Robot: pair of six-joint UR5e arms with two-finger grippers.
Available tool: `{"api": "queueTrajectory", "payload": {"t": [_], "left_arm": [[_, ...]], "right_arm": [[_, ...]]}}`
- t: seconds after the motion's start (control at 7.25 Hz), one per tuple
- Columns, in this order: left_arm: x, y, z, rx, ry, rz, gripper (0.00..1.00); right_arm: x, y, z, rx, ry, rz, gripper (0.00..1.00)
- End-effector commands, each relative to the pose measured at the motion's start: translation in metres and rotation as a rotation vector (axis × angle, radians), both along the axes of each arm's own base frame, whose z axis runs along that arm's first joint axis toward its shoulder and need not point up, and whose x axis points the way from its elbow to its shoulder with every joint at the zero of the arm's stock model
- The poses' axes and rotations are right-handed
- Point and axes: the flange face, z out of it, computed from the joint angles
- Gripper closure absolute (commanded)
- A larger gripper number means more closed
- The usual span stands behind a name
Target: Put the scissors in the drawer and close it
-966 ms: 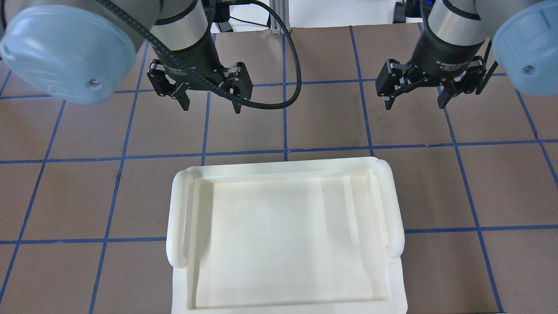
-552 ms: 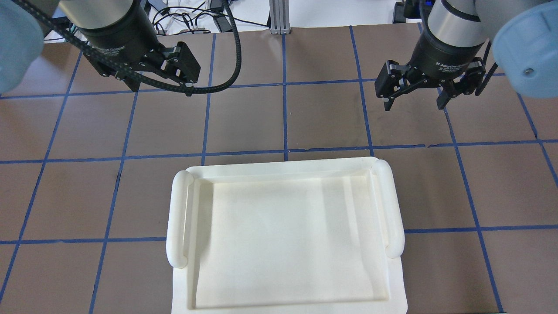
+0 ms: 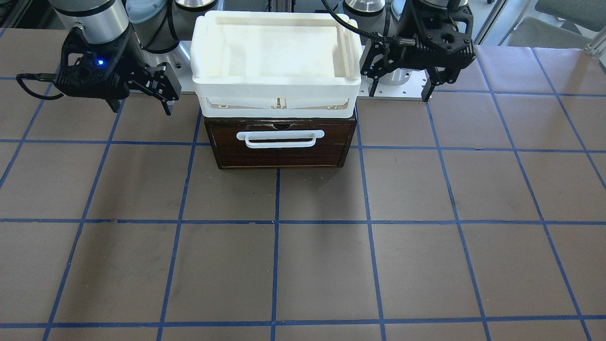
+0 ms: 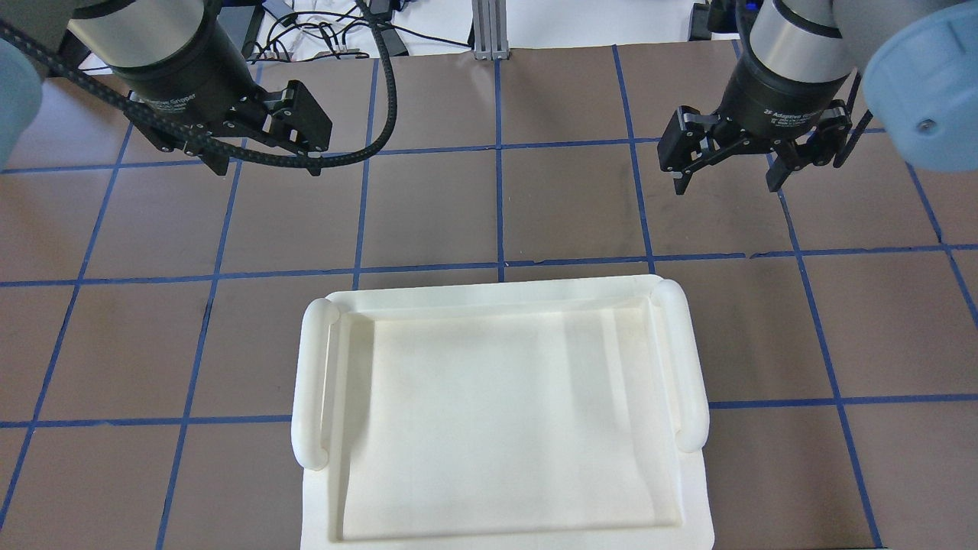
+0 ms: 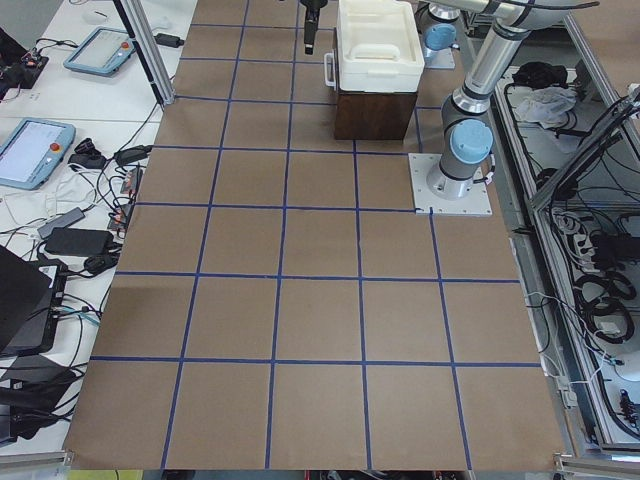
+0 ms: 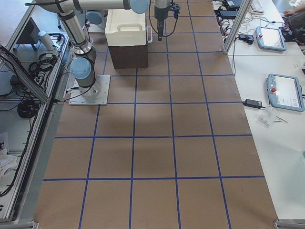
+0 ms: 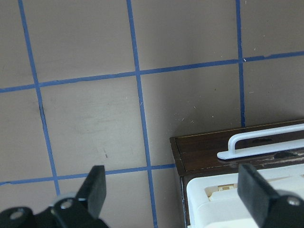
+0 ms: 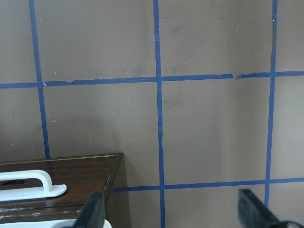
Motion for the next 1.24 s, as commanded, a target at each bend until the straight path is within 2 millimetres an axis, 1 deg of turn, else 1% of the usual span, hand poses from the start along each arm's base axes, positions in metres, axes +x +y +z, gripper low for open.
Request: {"api": "queueTrajectory", "payload": {"t": [0.0,0.28,0.69,0.83,1.1], "left_arm": [[0.0049,-0.002,-0.0015,-0.03,-0.006,0.005,0.0],[0.0042,-0.0014,-0.0004,-0.034,-0.006,0.002,0.0],[0.0072,-0.0015,0.0001,-0.04,-0.029,-0.001,0.0],[0.0114,-0.0032,0.0012,-0.045,-0.03,-0.001,0.0],[0.0108,-0.0021,0.0008,-0.042,-0.031,-0.009,0.0]], "right_arm": [[-0.0003,0.0,-0.0001,0.001,0.001,0.0,0.0],[-0.0004,0.0,-0.0001,0.001,0.002,0.001,0.0],[-0.0009,0.0,-0.0001,0.001,0.007,0.001,0.0],[-0.0009,0.0,-0.0001,0.001,0.007,0.003,0.0],[-0.0007,-0.0004,0.0001,-0.001,-0.002,0.013,0.0]]}}
